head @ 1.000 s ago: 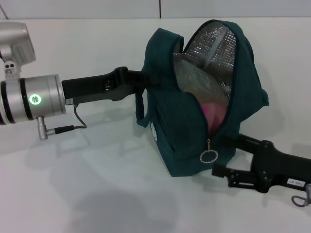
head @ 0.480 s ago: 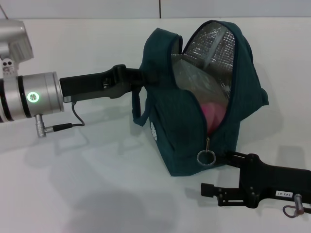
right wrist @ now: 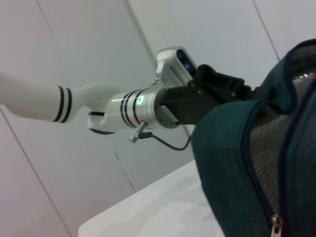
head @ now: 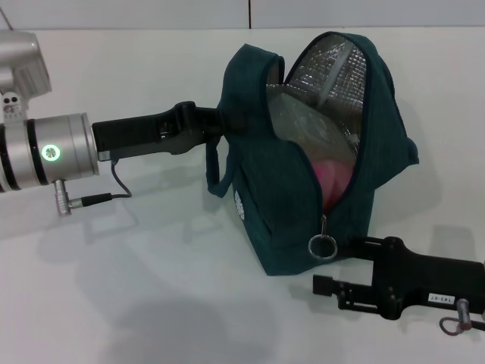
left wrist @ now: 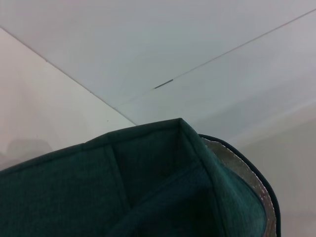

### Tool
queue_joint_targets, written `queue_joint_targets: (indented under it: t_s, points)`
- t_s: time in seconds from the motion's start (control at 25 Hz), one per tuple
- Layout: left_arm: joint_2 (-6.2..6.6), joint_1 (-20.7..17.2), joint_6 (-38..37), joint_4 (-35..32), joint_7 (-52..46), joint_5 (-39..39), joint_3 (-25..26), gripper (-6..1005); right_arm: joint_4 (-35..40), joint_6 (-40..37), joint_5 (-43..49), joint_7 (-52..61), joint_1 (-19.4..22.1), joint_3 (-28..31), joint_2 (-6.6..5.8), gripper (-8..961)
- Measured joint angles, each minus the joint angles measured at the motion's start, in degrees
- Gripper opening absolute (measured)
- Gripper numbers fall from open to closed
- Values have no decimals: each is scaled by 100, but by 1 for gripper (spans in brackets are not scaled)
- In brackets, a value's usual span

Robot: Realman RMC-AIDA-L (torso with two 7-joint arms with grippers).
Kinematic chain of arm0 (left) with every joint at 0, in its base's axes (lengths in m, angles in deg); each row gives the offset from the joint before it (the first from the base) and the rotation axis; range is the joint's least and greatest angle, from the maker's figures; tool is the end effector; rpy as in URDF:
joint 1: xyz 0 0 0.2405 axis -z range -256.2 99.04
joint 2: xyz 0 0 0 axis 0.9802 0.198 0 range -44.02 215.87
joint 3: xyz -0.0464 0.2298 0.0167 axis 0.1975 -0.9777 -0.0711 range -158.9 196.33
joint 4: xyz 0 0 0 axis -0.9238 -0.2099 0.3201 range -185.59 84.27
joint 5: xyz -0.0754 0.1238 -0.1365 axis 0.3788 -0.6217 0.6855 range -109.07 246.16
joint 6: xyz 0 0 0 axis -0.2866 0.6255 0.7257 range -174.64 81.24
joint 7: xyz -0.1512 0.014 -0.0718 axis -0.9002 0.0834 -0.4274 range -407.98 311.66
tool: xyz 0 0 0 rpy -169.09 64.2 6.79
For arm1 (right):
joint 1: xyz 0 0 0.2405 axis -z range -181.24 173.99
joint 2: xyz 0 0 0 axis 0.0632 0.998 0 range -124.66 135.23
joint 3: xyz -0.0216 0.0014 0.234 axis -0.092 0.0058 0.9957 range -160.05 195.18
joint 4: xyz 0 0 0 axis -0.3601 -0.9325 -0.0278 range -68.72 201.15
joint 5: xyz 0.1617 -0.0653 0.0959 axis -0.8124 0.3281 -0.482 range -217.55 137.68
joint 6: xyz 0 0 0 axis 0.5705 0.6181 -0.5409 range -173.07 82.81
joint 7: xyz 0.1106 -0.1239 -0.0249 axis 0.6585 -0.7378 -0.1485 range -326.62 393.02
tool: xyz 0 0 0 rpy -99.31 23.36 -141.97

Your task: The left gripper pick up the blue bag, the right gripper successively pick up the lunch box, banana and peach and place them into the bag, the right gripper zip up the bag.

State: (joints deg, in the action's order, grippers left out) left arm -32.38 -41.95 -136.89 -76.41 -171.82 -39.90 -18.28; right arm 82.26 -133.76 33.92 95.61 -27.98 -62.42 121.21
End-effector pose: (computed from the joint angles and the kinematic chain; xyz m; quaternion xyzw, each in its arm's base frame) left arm -0.1942 0.3318 -0.0241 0.7500 0.5670 0.3376 0.0459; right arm 0.2330 0.2454 -0.0689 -0.9164 0.2287 0.3265 0.0363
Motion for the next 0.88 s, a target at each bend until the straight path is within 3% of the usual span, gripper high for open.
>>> queue_joint_targets:
  t_s: [0.08,0.32,0.72,0.88]
  points:
    - [0,6,0,0,0,-2,0,40,0,27,-41,3,-4,-14,0,786]
    - [1,18,2,0,7,-24,0,40,-3,77,-67,23,-19,-2,7,567]
    - [-6,27,-3,0,8,-31,0,40,14,273,-191,159,-25,-18,9,104]
    - [1,27,-10,0,8,-33,0,40,-3,271,-204,132,-7,8,9,60]
